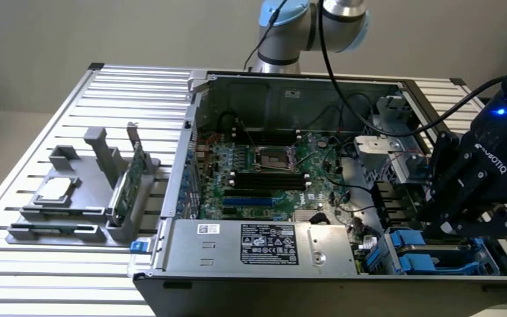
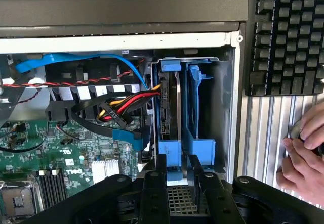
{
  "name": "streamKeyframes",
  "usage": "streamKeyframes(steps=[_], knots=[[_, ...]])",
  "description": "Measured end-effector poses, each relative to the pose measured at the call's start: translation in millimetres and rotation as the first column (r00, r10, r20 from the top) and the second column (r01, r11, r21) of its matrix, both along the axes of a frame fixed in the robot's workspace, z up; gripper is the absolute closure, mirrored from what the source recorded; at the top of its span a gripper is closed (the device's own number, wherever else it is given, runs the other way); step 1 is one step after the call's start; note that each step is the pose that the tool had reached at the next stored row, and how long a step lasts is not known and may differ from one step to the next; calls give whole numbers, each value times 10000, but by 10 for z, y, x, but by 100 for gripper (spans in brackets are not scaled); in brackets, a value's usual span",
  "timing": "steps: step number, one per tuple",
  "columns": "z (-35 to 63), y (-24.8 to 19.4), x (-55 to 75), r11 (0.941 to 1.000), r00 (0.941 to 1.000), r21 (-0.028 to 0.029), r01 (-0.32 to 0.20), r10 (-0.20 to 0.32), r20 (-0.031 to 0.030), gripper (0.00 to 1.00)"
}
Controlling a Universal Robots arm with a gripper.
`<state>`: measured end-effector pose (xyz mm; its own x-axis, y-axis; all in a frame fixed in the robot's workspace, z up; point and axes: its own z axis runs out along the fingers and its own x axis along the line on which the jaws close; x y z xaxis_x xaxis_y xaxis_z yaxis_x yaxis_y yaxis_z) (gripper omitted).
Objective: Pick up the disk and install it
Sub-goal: 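Insert the second disk wire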
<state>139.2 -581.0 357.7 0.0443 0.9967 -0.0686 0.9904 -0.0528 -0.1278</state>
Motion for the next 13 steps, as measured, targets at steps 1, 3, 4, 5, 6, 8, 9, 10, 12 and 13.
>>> streamKeyframes(steps=[1, 3, 4, 5, 6, 8, 9, 10, 12, 13], knots=[[0, 1, 0, 10000, 10000, 1, 0, 0, 0, 69], [0, 12, 0, 10000, 10000, -1, 0, 0, 0, 69], [1, 32, 0, 10000, 10000, -2, 0, 0, -1, 69], [1, 59, -1, 10000, 10000, -1, 1, -1, 0, 69], [3, 87, -1, 10000, 10000, 0, 1, -1, 0, 69], [29, 138, 0, 10000, 10000, -28, 0, 0, 0, 69], [51, 161, 0, 10000, 10000, -67, 0, 0, 0, 69], [79, 183, 0, 9999, 10000, -110, 0, 0, 0, 69], [146, 226, 0, 9998, 10000, -221, -1, 1, 0, 69], [174, 245, 0, 9996, 10000, -280, 0, 0, 0, 69]])
